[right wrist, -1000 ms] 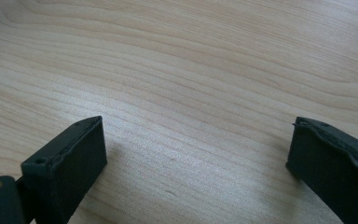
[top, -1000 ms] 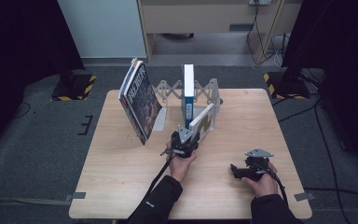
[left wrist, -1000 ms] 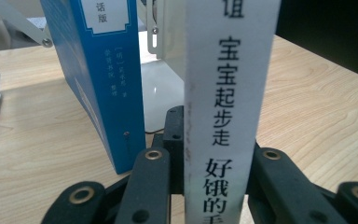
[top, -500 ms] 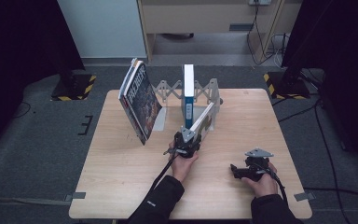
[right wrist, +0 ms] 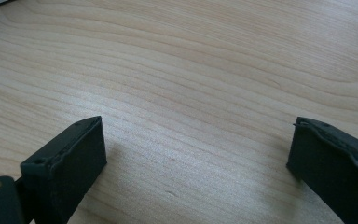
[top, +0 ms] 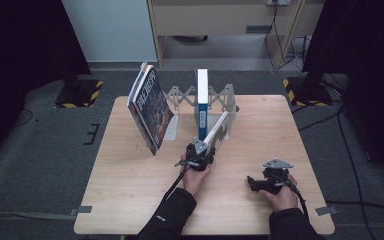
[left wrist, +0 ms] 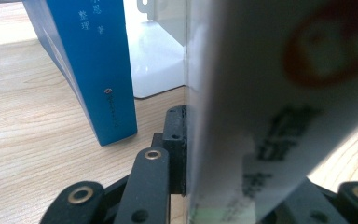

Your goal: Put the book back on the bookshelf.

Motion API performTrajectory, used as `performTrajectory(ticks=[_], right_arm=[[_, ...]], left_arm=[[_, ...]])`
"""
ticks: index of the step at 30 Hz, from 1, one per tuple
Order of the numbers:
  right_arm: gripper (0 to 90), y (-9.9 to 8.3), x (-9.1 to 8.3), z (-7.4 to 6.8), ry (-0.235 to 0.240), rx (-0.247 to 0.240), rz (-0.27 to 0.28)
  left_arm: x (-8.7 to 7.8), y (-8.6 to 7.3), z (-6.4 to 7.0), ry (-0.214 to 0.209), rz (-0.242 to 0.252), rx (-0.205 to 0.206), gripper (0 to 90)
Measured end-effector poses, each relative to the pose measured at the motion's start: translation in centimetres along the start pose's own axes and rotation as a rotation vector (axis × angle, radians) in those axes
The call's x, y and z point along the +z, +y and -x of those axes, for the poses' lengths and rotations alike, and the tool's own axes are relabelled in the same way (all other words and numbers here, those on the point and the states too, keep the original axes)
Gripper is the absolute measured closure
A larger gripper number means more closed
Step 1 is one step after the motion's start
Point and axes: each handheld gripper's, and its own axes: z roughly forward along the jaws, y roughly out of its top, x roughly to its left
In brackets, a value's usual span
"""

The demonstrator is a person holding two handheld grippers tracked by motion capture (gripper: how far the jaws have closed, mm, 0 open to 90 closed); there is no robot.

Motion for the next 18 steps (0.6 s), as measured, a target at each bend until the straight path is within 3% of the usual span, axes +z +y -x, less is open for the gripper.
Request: performTrajectory(ticks=[6,11,15,18], right_arm=[[4.2,0.0,0.0,0.0,0.001,0.000,0.000],[4.2,0.0,0.0,0.0,0.000,-0.001,0.000],[4.1,0.0,0.0,0.0,-0.001,-0.001,0.000],[4.0,0.0,0.0,0.0,-0.002,-0.001,-0.001]], left_arm=[[-0.3,-0.3,-0.1,-0.033,0.025,0.021,69.8],[-1.8,0.1,-0.1,-0.050,0.072,0.029,66.4],[-2.9,0.5,-0.1,-0.052,0.098,0.029,68.9],[-3.1,0.6,-0.1,-0.046,0.090,0.016,70.9]])
